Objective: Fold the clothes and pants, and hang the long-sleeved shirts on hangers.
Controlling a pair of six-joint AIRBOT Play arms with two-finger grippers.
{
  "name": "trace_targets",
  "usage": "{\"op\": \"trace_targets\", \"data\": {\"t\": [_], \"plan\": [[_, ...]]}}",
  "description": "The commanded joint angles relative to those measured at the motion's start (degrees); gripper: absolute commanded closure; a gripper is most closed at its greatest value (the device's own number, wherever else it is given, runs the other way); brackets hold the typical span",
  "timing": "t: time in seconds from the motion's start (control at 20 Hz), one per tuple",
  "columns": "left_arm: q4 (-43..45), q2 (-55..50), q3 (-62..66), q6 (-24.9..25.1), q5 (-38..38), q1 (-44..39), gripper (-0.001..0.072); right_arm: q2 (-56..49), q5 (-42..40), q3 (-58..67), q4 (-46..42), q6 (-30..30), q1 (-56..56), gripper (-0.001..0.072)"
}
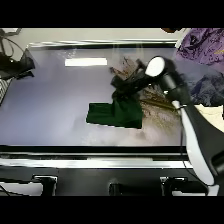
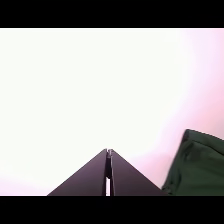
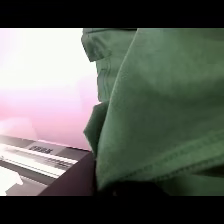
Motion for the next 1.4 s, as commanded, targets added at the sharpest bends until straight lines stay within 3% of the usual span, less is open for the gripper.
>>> {"op": "trace_targets", "data": {"t": [0.0,0.3,0.35,0.5,0.55,0.6,0.65,0.85,1.0,1.2,1.3,1.35], "plan": [[0.52,0.57,-0.79,0.15,-0.94,2.47,0.069,-4.81,-5.07,0.04,0.44,2.29,3.91,0.0688],[0.52,0.55,-2.27,0.17,-0.96,2.4,0.0689,-9.99,-12.83,0.04,4.57,1.97,4.85,0.0686],[0.52,0.55,-2.27,0.17,-0.96,2.4,0.069,-10.47,-13.6,0.04,5.9,1.27,4.85,0.0653],[0.52,0.55,-2.27,0.15,-0.96,2.4,0.0689,-10.8,-15.56,0.07,8.9,-2.8,5.2,0.0511],[0.52,0.55,-2.27,0.11,-0.96,2.4,0.0689,-10.8,-16.5,0.07,10.73,-4.9,5.51,0.0397],[0.52,0.55,-2.27,0.11,-0.96,2.4,0.0689,-10.69,-17.46,0.07,13.09,-7.8,5.46,0.0217],[0.52,0.55,-2.27,0.11,-0.96,2.4,0.069,-10.54,-17.84,0.07,16.06,-10.91,5.46,0.0169],[0.52,0.55,-2.27,0.07,-1.62,2.4,0.0689,-6.78,-18.1,0.07,17.7,-15.76,4.61,0.0167],[0.52,0.55,-2.25,-0.11,-1.81,2.4,0.069,-3.17,-15.72,0.11,15.69,-16.02,-0.39,0.0165],[0.52,0.55,-2.27,-0.07,-2.43,2.4,0.0689,0.57,-4.48,0.11,14.78,-23.91,-13.92,0.016],[0.52,0.55,-2.25,-0.07,-2.43,2.43,0.0689,0.79,3.32,-0.15,14.71,-29.4,-22.29,0.0084],[0.52,0.55,-2.27,-0.07,-2.45,2.43,0.069,0.81,6.1,-1.42,14.27,-31.54,-26.45,0.0084]]}}
